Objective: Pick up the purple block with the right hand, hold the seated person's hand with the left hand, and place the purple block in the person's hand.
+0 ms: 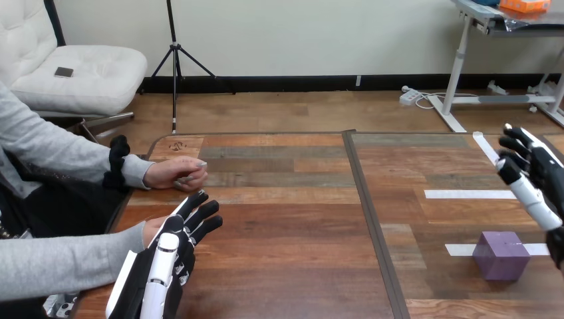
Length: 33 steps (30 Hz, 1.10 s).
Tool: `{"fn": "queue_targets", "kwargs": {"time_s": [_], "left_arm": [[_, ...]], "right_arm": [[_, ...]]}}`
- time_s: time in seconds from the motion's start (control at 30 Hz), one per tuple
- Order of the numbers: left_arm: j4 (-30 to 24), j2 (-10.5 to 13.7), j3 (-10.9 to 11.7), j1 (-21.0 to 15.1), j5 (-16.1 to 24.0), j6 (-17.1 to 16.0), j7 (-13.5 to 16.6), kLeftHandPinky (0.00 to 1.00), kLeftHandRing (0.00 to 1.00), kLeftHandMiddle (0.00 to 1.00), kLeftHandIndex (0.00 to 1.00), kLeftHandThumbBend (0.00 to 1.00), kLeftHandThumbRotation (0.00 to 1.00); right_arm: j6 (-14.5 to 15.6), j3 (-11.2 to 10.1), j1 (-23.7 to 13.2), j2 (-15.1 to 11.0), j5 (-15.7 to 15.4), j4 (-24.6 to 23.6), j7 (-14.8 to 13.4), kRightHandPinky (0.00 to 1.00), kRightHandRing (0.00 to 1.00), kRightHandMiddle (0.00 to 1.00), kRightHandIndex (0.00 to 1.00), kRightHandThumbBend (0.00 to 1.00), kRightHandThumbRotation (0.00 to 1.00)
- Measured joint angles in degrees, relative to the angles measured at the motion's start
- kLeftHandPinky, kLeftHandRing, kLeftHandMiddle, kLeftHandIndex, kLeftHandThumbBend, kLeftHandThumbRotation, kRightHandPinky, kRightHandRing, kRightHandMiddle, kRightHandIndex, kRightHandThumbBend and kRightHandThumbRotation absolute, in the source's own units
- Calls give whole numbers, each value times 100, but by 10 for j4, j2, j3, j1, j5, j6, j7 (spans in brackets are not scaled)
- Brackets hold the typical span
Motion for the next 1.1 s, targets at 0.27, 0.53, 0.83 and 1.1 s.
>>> {"fn": "queue_targets", "kwargs": {"time_s": [0.27, 0.53, 0.83, 1.1], "left_arm": [[0, 0, 0, 0, 0, 1, 1, 98, 86, 87, 88, 39, 100], [0, 0, 0, 0, 0, 2, 1, 97, 85, 86, 87, 33, 100], [-2, 0, 0, 0, 0, 9, 2, 94, 84, 85, 86, 29, 100], [-7, 0, 0, 0, -2, 17, 1, 92, 83, 85, 84, 28, 100]], "right_arm": [[14, 6, -11, -21, -20, 39, -10, 87, 93, 92, 92, 100, 64], [53, 32, -25, -46, -59, 75, -11, 91, 95, 94, 95, 100, 55], [103, 55, -36, -60, -88, 108, -13, 92, 97, 97, 96, 100, 47], [130, 69, -36, -61, -100, 126, -17, 95, 99, 99, 97, 100, 43]]}}
